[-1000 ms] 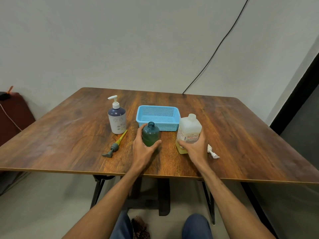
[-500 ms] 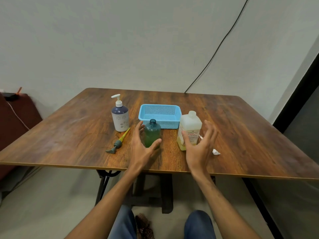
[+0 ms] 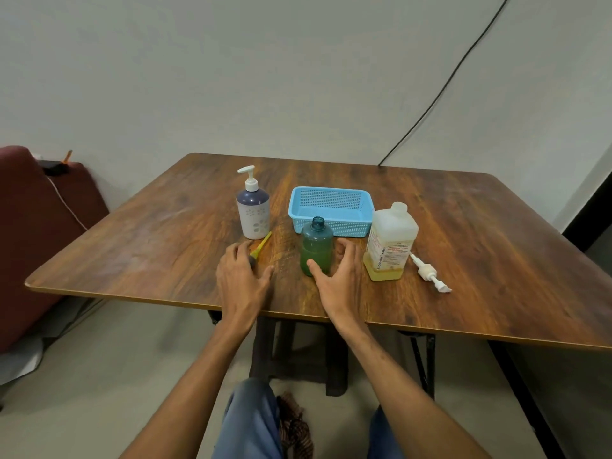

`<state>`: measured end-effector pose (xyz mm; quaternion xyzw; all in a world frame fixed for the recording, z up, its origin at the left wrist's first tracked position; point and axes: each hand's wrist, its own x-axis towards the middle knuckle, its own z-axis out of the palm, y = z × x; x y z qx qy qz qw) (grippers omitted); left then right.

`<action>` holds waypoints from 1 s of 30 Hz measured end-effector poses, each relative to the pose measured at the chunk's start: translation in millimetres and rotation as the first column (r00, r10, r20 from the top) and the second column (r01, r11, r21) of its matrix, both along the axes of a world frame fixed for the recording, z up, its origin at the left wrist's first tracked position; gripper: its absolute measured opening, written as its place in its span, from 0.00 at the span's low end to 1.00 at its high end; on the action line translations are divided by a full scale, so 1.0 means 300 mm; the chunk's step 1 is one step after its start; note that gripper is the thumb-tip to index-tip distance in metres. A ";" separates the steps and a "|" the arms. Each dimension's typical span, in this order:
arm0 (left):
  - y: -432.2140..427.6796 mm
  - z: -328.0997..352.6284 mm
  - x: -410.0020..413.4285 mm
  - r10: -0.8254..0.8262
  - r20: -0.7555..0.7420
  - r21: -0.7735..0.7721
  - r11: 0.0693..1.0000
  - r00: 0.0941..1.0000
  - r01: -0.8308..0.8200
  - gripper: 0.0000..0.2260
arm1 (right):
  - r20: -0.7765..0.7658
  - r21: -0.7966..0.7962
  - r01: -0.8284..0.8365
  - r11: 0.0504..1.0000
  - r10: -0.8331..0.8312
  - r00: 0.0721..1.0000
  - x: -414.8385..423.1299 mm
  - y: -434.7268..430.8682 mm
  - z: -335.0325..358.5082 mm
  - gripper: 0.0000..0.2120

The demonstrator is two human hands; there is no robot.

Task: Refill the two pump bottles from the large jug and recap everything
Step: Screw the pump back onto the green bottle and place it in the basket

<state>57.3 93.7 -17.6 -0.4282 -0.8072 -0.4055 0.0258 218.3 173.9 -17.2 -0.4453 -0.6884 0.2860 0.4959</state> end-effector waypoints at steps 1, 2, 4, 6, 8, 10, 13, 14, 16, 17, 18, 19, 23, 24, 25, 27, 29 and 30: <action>0.001 -0.007 -0.010 0.019 0.008 -0.029 0.999 1.000 -0.019 0.32 | 0.003 -0.027 -0.012 1.000 0.012 1.000 -0.010 0.010 -0.007 0.32; 0.001 -0.014 -0.017 0.035 0.018 -0.052 0.998 0.999 -0.034 0.33 | 0.005 -0.057 -0.031 0.998 0.031 0.999 -0.017 0.020 -0.016 0.33; 0.005 -0.029 -0.027 0.048 0.034 -0.085 0.995 0.998 -0.045 0.32 | 0.010 -0.108 -0.073 0.991 0.074 0.997 -0.027 0.037 -0.024 0.35; 0.009 -0.040 -0.035 0.054 0.028 -0.092 0.994 0.998 -0.051 0.29 | 0.016 -0.134 -0.099 0.986 0.102 0.995 -0.039 0.051 -0.027 0.37; 0.014 -0.040 -0.042 0.072 0.027 -0.073 0.995 0.997 -0.070 0.25 | 0.013 -0.142 -0.111 0.984 0.114 0.993 -0.049 0.058 -0.022 0.39; 0.016 -0.036 -0.047 0.075 0.040 -0.036 0.997 0.996 -0.073 0.21 | 0.011 -0.147 -0.116 0.982 0.119 0.993 -0.056 0.063 -0.018 0.40; 0.010 -0.024 -0.045 0.037 0.122 0.092 0.995 0.992 -0.048 0.17 | 0.007 -0.149 -0.112 0.983 0.114 0.993 -0.056 0.070 -0.021 0.38; 0.006 -0.016 -0.042 0.024 0.152 0.140 0.989 0.988 -0.046 0.16 | 0.003 -0.149 -0.113 0.982 0.114 0.993 -0.057 0.073 -0.024 0.38; 0.001 0.001 -0.038 0.007 0.177 0.219 0.975 0.984 -0.046 0.15 | -0.007 -0.147 -0.112 0.983 0.112 0.994 -0.059 0.079 -0.033 0.38; 0.001 0.008 -0.036 -0.003 0.176 0.253 0.967 0.984 -0.043 0.14 | -0.011 -0.148 -0.112 0.983 0.111 0.994 -0.059 0.081 -0.035 0.39; 0.001 0.019 -0.034 -0.014 0.167 0.284 0.958 0.986 -0.035 0.14 | -0.013 -0.147 -0.111 0.983 0.110 0.994 -0.061 0.082 -0.036 0.39; 0.001 0.032 -0.032 -0.026 0.154 0.312 0.950 0.988 -0.024 0.14 | -0.014 -0.142 -0.111 0.984 0.110 0.994 -0.061 0.081 -0.035 0.39; 0.008 0.108 -0.024 -0.075 0.098 0.427 0.904 0.992 0.026 0.14 | -0.003 -0.121 -0.110 0.986 0.110 0.994 -0.058 0.076 -0.032 0.38; 0.011 0.132 -0.019 -0.081 0.082 0.447 0.894 0.993 0.036 0.14 | -0.003 -0.116 -0.108 0.987 0.109 0.994 -0.057 0.076 -0.031 0.38; 0.013 0.156 -0.014 -0.086 0.070 0.461 0.886 0.994 0.044 0.14 | 0.000 -0.114 -0.106 0.988 0.107 0.994 -0.056 0.075 -0.031 0.38; 0.015 0.205 -0.002 -0.109 0.066 0.483 0.873 0.992 0.064 0.14 | 0.014 -0.111 -0.105 0.988 0.107 0.994 -0.055 0.075 -0.030 0.38; 0.015 0.257 0.016 -0.149 0.078 0.509 0.856 0.986 0.090 0.12 | 0.029 -0.111 -0.098 0.989 0.102 0.994 -0.053 0.075 -0.034 0.38; 0.013 0.284 0.027 -0.177 0.085 0.523 0.845 0.980 0.107 0.12 | 0.032 -0.111 -0.095 0.989 0.099 0.995 -0.052 0.074 -0.036 0.38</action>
